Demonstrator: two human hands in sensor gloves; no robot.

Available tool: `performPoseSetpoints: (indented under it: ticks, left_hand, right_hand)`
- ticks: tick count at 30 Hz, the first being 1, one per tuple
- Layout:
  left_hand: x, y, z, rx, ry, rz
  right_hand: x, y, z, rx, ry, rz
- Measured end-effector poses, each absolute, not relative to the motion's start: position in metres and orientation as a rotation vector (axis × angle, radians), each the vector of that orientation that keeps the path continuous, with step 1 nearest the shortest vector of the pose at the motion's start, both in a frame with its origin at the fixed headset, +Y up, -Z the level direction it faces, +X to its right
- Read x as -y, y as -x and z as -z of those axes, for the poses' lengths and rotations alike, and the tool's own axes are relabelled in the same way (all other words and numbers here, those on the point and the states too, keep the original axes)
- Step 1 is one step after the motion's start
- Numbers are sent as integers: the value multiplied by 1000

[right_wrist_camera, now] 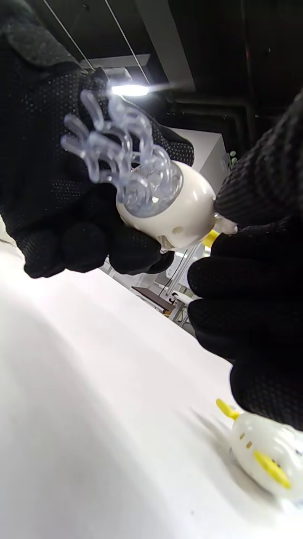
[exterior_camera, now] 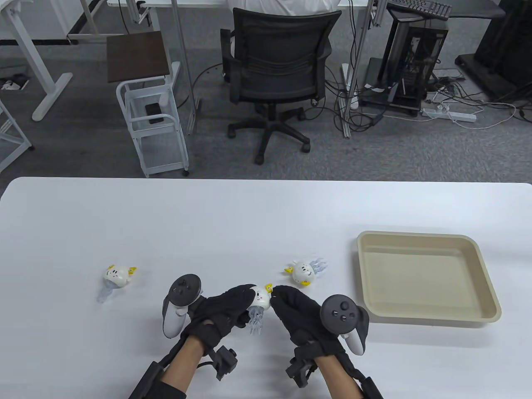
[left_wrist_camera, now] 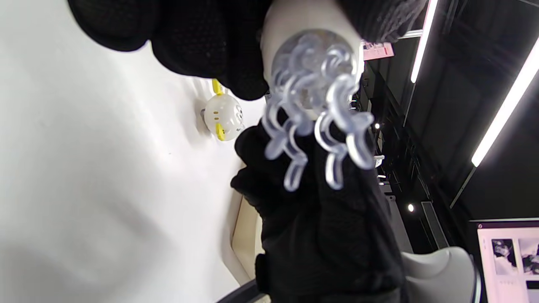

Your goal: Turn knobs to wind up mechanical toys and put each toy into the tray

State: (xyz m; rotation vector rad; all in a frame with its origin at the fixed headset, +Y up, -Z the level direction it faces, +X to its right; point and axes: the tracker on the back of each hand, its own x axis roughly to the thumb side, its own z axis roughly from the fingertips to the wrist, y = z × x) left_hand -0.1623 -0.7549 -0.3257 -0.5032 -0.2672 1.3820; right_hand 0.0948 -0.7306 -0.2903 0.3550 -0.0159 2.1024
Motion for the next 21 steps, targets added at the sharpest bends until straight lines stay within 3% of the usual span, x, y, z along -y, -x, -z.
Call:
performPoseSetpoints:
  ticks: [9,12,17,21]
  left_hand:
    - [757,161,327,267,605,-1426]
    - [753,158,325,338,558,-1407]
    - [738,151,321,475,349,-1226]
    - [737,151,320,492,328,-1186]
  right_hand:
    - [721,-95,287,113,-493,-2194]
    - [725,-97,287,109,-384,-2143]
    - [744,-105,296,-134,-136,-1805]
    - [748,-105,297,-219,-66,-1723]
